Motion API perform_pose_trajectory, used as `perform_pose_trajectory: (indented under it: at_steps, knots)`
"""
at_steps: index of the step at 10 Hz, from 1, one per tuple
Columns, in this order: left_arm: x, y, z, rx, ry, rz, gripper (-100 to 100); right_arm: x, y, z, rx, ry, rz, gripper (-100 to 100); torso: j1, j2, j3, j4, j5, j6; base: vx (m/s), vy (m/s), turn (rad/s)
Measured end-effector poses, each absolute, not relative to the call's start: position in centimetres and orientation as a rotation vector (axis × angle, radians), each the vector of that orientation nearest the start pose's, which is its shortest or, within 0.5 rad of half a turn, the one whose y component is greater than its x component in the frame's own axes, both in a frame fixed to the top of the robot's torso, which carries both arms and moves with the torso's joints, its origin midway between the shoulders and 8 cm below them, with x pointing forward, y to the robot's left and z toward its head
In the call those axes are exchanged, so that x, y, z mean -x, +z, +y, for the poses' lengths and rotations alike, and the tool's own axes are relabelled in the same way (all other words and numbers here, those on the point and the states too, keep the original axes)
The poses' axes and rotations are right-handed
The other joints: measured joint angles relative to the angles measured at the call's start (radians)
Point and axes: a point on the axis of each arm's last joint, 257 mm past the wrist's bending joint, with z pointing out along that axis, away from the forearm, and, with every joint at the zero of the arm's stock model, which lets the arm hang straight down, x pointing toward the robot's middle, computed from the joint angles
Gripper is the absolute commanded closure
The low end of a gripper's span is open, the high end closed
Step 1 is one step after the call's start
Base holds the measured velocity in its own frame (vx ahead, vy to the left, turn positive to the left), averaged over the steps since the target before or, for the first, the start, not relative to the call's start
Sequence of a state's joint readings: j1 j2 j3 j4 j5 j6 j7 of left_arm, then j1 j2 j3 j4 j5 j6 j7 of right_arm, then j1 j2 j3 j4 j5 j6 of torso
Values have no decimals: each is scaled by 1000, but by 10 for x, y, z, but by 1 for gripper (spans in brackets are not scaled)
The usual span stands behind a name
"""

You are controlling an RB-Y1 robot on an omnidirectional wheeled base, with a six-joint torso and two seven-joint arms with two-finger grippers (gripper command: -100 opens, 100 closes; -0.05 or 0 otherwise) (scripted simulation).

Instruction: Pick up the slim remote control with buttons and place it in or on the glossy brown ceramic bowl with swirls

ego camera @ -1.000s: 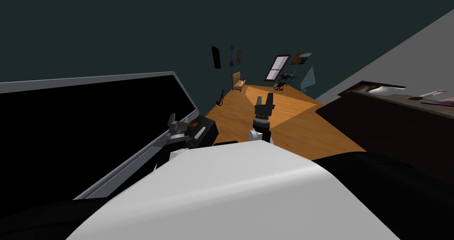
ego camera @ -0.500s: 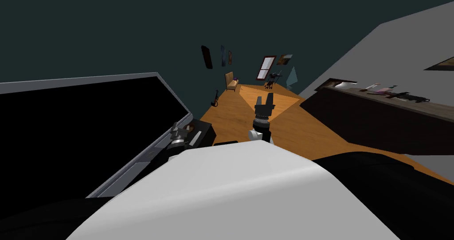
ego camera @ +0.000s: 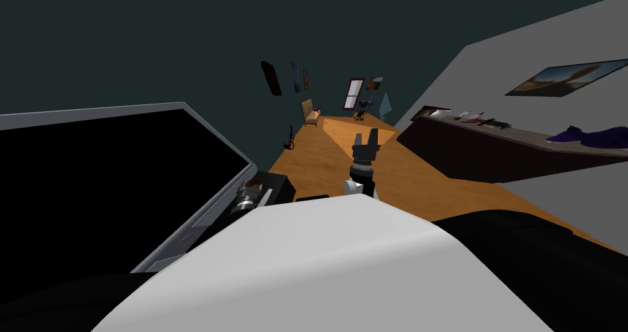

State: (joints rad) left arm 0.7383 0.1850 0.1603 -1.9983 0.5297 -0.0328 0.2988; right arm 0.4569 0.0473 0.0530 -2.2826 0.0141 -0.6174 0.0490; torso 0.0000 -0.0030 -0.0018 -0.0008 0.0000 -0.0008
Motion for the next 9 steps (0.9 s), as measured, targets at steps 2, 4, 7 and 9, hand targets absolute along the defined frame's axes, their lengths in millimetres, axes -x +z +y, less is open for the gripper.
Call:
perform_pose_trajectory:
  at_steps: [2,4,7,9]
  knots:
    - [-280,-312,435,1917,-1175,683,-100,-326,60,-257,-545,1345,478,0,0,1,1,0,0,0,31,7,-195]
    - [-267,-346,448,2022,-1129,648,-100,-326,60,-257,-545,1345,478,0,0,1,1,0,0,0,30,4,-185]
    - [-230,-388,467,2185,-1042,582,-100,-326,60,-257,-545,1345,478,0,0,1,1,0,0,1,30,11,-162]
    - [-206,-410,472,2279,-989,534,-100,-326,60,-257,-545,1345,478,0,-1,1,0,0,0,0,32,6,-156]
